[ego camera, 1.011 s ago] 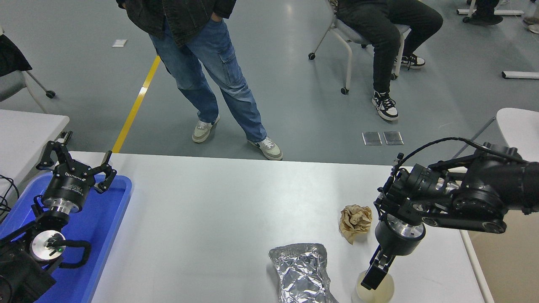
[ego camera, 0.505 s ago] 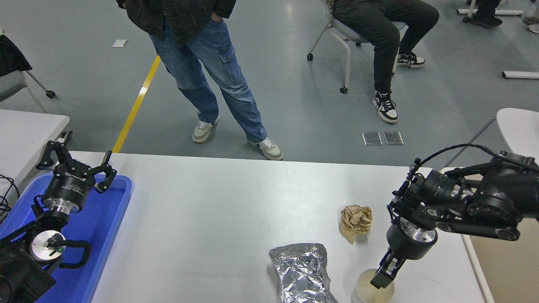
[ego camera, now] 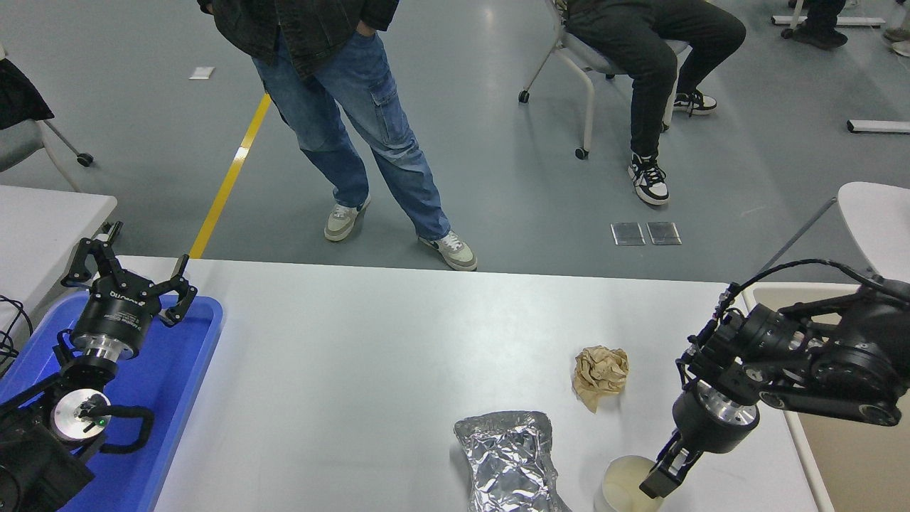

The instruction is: Clean the table surface

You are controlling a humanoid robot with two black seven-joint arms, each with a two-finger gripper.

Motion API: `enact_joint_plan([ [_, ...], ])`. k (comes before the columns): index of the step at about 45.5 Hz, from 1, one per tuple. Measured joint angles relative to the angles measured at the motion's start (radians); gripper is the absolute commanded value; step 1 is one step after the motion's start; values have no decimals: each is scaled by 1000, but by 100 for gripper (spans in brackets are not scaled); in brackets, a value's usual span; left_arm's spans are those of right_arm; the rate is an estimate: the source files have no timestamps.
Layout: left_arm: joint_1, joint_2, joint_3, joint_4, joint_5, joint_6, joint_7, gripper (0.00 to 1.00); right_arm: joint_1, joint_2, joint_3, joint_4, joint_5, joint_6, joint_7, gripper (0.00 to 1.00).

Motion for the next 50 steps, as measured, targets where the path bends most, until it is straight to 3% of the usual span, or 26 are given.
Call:
enact_joint_plan([
  [7,0,0,0,0,0,0,0,100,-3,-3,-1,-10,1,-3,2,0],
  [29,0,0,0,0,0,0,0,100,4,-10,-2,-27,2,-5,32,0],
  [50,0,0,0,0,0,0,0,100,113,-66,5,-16,16,0,106,0],
])
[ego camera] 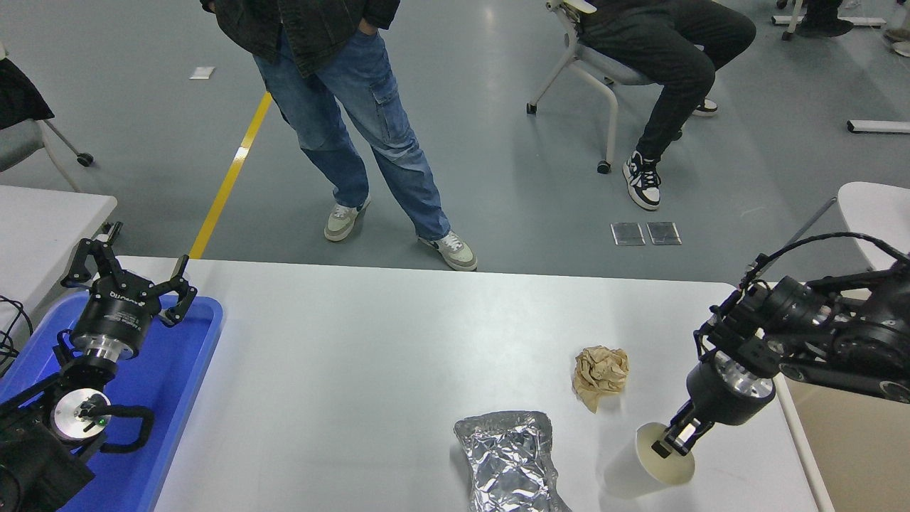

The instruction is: Clean the table surface

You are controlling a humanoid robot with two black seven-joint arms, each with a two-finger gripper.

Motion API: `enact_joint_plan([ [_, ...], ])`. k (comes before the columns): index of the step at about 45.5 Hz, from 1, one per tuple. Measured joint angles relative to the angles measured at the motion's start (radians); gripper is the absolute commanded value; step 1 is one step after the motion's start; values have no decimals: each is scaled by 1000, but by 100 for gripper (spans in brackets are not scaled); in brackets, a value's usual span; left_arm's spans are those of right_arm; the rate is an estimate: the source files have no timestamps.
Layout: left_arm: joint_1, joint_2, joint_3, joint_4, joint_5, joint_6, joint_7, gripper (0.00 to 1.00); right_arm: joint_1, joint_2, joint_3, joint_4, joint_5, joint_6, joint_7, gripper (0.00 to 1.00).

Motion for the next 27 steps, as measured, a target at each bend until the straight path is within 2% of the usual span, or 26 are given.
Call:
enact_joint_plan([
  [27,0,0,0,0,0,0,0,100,296,-142,4,73,48,116,142,0],
])
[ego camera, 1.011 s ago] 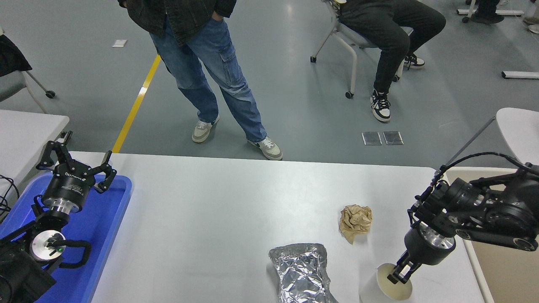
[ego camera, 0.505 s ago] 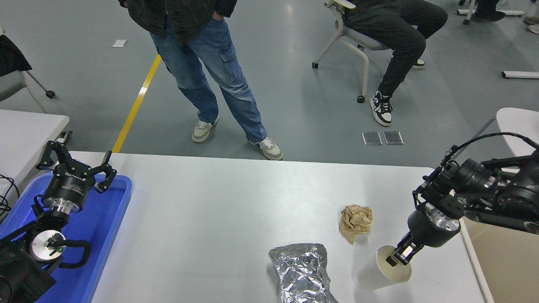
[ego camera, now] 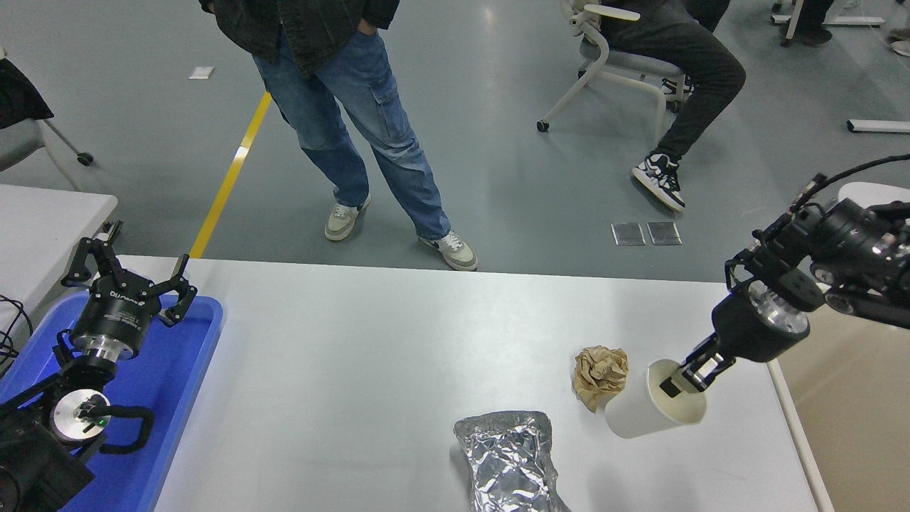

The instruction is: Clean the table surface

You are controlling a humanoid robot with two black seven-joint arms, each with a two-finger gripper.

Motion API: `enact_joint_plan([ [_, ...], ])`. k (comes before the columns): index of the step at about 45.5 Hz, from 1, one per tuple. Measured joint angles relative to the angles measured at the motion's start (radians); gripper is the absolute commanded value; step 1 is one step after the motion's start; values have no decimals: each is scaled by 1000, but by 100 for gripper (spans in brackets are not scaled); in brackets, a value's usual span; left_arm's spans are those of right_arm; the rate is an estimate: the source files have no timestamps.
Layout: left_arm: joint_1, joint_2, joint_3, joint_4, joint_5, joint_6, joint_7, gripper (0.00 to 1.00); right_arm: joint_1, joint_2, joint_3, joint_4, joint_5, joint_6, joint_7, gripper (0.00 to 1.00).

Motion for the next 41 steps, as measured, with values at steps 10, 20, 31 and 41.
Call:
enact_joint_plan([
  [10,0,0,0,0,0,0,0,100,96,-23,-7,3,20,47,41,0],
  [20,0,0,0,0,0,0,0,100,134,-33,-11,-9,26,65,60,0],
  [31,0,0,0,0,0,0,0,100,76,-35,-9,-150,29,66,66,0],
  [41,0,0,0,0,0,0,0,100,-19,-31,-1,-361,68,61,68,0],
])
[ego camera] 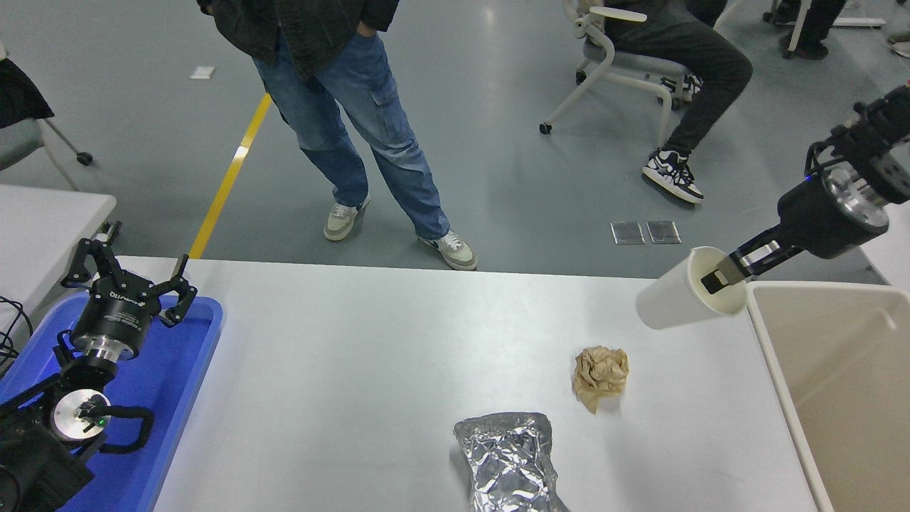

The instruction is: Clean the table surface

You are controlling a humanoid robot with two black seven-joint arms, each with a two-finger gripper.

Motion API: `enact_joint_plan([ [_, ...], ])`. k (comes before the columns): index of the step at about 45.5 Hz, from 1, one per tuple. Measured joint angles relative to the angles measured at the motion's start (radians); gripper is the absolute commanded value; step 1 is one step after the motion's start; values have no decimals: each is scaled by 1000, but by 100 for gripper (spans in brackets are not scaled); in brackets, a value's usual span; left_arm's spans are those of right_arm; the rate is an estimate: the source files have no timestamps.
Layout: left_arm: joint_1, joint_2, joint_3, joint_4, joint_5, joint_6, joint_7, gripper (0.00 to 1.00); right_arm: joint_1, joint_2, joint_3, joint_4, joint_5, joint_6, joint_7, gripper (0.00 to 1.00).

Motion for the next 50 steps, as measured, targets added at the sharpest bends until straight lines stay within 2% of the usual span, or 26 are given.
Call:
enact_joint_plan([
  [16,0,0,0,0,0,0,0,100,-168,9,3,-355,189,-26,-7,0],
  [24,0,0,0,0,0,0,0,100,-254,30,3,-518,320,-40,-41,0],
  [30,0,0,0,0,0,0,0,100,-310,41,4,-604,431,-56,-124,0],
  [50,0,0,0,0,0,0,0,100,-409,50,5,-729,777,-114,-546,0],
])
